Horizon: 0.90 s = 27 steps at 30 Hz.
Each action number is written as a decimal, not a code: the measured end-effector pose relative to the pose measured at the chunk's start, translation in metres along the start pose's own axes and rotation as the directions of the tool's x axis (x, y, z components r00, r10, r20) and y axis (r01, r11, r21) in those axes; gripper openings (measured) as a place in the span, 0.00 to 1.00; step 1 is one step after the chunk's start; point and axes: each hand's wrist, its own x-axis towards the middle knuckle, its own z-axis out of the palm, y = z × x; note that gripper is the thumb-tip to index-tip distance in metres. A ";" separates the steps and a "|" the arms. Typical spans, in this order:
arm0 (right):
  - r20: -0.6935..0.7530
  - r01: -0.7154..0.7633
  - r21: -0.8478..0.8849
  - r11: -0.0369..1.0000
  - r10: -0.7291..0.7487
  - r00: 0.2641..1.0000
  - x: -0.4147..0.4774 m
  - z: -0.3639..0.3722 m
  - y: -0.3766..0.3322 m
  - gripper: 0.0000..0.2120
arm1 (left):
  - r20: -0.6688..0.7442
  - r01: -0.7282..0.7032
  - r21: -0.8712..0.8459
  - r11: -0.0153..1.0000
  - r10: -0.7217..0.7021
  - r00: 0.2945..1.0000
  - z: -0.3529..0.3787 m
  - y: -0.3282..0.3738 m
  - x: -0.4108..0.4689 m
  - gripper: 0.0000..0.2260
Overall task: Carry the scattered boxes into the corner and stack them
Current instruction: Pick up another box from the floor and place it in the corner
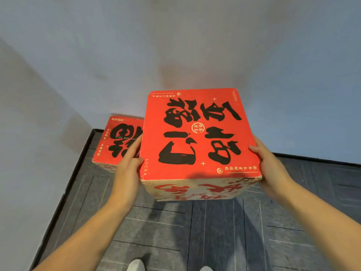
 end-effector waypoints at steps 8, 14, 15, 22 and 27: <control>0.063 -0.022 -0.090 0.996 0.028 0.998 0.117 0.023 0.163 0.23 | -0.024 0.168 0.072 0.983 -0.166 0.986 -0.006 -0.176 0.060 0.31; 0.091 0.034 -0.091 0.995 -0.026 0.996 0.173 0.027 0.250 0.25 | -0.048 0.159 0.130 0.979 -0.154 0.987 0.003 -0.262 0.104 0.29; 0.081 0.036 -0.085 0.996 -0.029 0.996 0.181 0.027 0.258 0.25 | -0.032 0.159 0.146 0.976 -0.156 0.987 0.004 -0.275 0.108 0.29; 0.057 0.050 -0.126 0.991 -0.043 0.997 0.217 0.040 0.298 0.26 | 0.054 0.129 0.247 0.960 -0.147 0.988 -0.004 -0.325 0.118 0.26; -0.033 -0.034 -0.117 0.993 0.031 0.999 0.215 0.046 0.306 0.23 | 0.003 0.232 0.295 0.927 -0.244 0.970 -0.015 -0.341 0.104 0.25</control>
